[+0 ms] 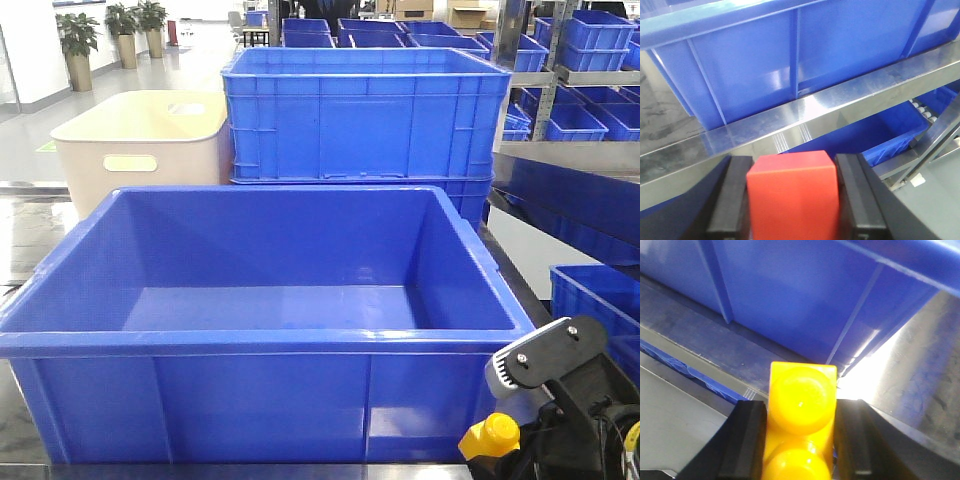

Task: Pick red and yellow blocks into blue bin
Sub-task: 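Drive to the shelf and stop in front of the large blue bin, then move the right gripper over the blue bin and release the yellow brick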

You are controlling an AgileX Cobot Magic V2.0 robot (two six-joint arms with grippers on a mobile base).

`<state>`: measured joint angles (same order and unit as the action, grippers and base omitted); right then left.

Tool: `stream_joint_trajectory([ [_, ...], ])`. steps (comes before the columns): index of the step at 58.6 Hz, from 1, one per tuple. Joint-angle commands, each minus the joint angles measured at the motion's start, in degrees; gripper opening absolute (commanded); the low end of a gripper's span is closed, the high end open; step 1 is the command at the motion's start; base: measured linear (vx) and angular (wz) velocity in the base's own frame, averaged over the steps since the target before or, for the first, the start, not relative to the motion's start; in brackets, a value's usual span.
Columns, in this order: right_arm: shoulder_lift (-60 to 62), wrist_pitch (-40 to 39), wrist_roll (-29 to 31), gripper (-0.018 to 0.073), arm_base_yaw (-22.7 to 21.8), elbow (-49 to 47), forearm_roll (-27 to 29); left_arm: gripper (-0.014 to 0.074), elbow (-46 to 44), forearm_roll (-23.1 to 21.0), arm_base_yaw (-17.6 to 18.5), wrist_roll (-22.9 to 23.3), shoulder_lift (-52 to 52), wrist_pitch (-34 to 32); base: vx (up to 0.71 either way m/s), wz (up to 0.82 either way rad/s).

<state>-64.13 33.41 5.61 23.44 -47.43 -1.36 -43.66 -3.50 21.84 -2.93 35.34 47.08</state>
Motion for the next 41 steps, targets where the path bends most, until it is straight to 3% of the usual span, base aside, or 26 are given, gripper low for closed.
stream_joint_trajectory([
  [1,1.3,-3.7,0.3,0.0192,0.1,-1.7,-0.6,0.0333,-1.4,-0.3,0.3,0.2,0.1,-4.2,0.0,0.0],
  [41,1.7,-4.4,0.3,0.0192,0.1,-2.6,0.4,0.0333,-1.4,-0.3,0.3,0.2,0.1,-4.2,0.0,0.0],
])
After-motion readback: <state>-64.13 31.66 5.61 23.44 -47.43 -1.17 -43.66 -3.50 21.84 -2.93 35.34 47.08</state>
